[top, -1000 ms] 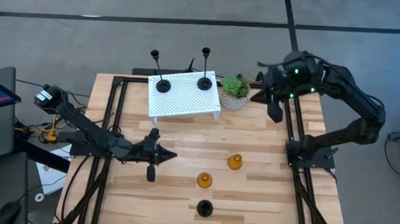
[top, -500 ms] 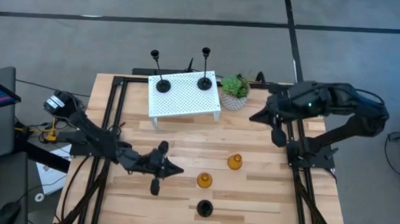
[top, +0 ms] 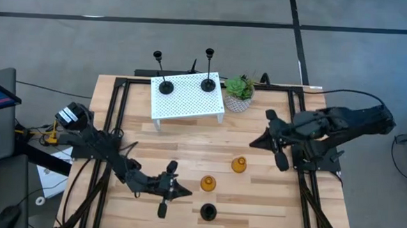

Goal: Pick & Place candle stick holders
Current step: Put the left yellow glass candle holder on the shelf

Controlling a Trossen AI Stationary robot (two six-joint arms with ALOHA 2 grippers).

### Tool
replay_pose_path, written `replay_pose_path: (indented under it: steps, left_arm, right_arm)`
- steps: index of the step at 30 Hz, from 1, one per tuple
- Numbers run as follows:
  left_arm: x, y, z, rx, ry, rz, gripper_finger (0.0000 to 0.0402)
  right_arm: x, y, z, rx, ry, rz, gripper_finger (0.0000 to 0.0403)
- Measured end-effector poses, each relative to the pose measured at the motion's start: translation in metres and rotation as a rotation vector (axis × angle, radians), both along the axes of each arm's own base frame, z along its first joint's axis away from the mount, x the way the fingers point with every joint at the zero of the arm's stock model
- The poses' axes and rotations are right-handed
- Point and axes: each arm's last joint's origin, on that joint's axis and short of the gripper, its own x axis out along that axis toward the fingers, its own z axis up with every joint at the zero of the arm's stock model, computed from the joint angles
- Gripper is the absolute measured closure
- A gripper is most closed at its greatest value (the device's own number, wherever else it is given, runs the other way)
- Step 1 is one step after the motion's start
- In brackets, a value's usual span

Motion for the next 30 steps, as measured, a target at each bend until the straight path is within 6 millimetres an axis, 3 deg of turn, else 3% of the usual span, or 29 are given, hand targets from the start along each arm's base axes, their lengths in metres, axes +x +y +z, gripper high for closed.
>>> replay_pose_path:
  steps: [9, 23, 30]
  left_arm:
    - [0.007, -0.008, -0.016, -0.080, 0.042, -0.012, 0.0398]
    - [0.007, -0.015, -0.009, -0.103, 0.007, -0.083, 0.0398]
    - [0.012, -0.019, -0.007, -0.054, -0.007, -0.089, 0.0398]
  right_arm:
    - [-0.011, 0.014, -0.027, -0.003, -0.040, -0.093, 0.0403]
    - [-0.004, 0.038, -0.053, 0.050, -0.003, -0.047, 0.0403]
    - [-0.005, 0.041, -0.057, 0.053, -0.010, -0.076, 0.0403]
